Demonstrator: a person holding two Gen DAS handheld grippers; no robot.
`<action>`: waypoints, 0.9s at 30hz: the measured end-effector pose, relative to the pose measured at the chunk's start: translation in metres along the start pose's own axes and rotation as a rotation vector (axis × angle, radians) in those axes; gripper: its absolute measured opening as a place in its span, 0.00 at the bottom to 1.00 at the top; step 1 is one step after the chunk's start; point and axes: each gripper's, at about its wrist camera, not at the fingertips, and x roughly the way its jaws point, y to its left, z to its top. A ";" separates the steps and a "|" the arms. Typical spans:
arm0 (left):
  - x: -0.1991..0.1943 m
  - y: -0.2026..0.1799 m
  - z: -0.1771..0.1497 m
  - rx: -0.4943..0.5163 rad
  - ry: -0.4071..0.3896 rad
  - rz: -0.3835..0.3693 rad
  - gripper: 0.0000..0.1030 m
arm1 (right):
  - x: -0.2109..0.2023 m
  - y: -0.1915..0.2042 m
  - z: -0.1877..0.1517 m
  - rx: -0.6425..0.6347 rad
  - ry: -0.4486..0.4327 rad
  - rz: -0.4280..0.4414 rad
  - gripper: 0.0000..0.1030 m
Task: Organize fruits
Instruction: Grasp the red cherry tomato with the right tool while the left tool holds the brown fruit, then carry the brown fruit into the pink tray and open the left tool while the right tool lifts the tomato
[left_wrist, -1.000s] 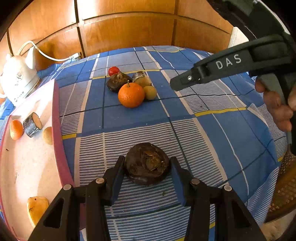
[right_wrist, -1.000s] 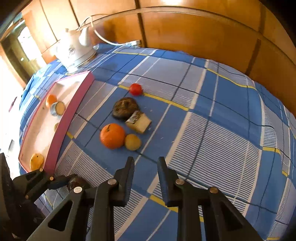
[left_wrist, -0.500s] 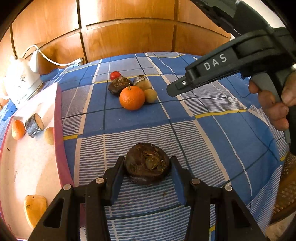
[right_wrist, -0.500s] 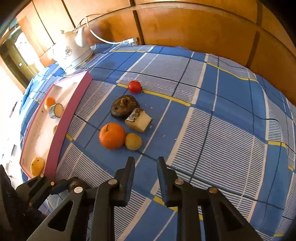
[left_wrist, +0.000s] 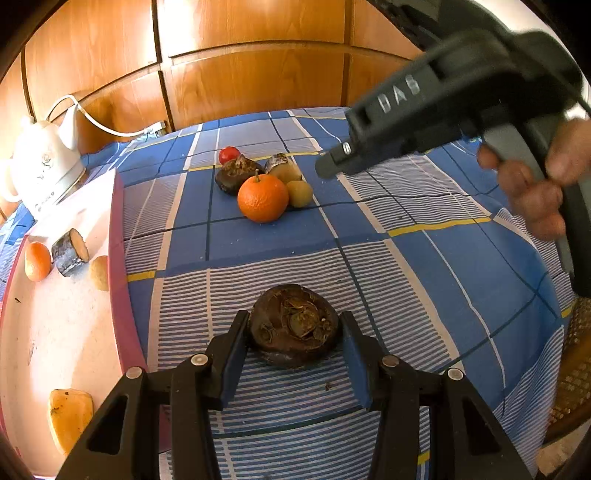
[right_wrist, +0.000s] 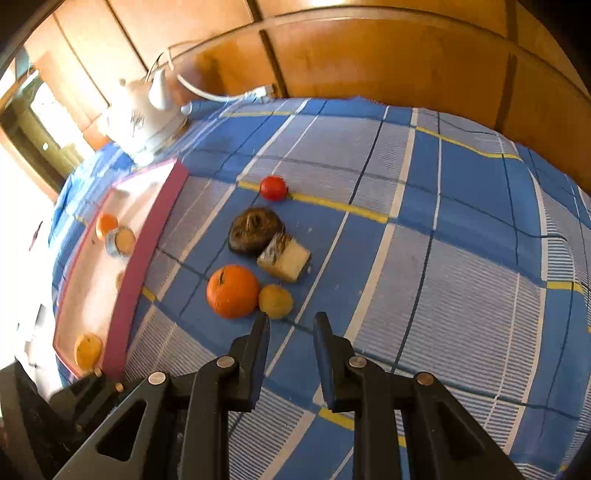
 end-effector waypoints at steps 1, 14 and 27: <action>0.000 0.000 0.000 0.001 -0.001 -0.001 0.47 | 0.000 0.000 0.005 0.013 -0.004 0.007 0.25; -0.002 0.001 -0.001 0.010 -0.009 -0.015 0.47 | 0.058 0.021 0.092 0.003 0.034 -0.046 0.35; -0.002 0.002 0.000 0.008 -0.011 -0.026 0.47 | 0.092 0.028 0.106 -0.033 0.072 -0.112 0.25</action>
